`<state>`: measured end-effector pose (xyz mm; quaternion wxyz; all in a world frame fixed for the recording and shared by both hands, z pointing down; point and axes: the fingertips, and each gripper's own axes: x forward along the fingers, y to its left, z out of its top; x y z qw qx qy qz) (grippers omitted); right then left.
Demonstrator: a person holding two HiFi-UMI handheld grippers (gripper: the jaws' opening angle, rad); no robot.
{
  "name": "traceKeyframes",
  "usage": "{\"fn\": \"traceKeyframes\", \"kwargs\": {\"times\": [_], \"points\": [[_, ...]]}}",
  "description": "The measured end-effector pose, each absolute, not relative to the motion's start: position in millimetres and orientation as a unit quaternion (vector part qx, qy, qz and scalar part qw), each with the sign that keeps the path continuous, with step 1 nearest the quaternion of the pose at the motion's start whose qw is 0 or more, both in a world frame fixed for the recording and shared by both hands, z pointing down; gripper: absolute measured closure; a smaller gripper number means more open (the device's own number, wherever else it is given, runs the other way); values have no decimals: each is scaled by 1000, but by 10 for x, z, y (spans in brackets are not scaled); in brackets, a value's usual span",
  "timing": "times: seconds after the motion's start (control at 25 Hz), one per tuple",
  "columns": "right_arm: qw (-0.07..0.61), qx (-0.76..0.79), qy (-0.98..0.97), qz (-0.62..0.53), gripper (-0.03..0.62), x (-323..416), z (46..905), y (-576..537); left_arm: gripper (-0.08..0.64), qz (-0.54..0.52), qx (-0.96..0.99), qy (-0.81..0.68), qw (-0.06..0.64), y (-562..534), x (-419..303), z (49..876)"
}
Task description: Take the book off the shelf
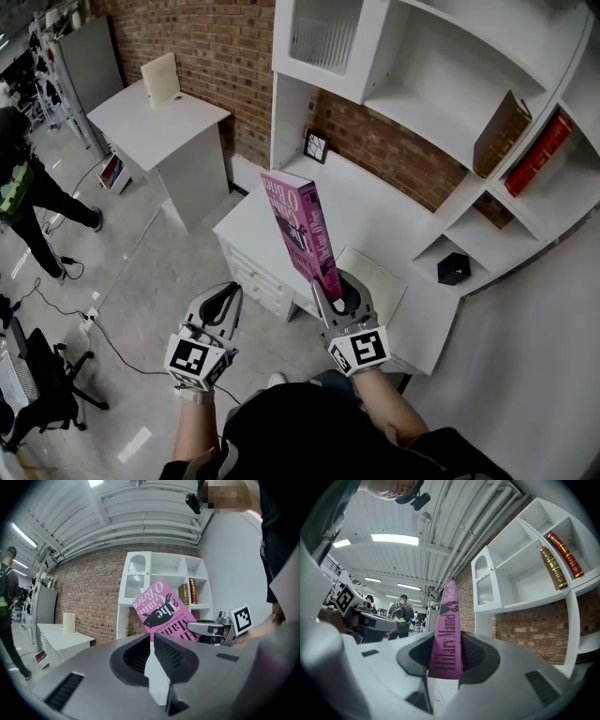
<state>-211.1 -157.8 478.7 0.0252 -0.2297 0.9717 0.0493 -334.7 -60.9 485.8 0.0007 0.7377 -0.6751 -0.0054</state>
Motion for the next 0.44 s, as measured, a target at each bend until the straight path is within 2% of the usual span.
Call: {"fn": "traceKeyframes", "kwargs": {"times": [0.44], "points": [[25,-240,969,50,449,-1992,4778,-1565,543,-6,742,-671,-3,-589,-3258,4857]]}}
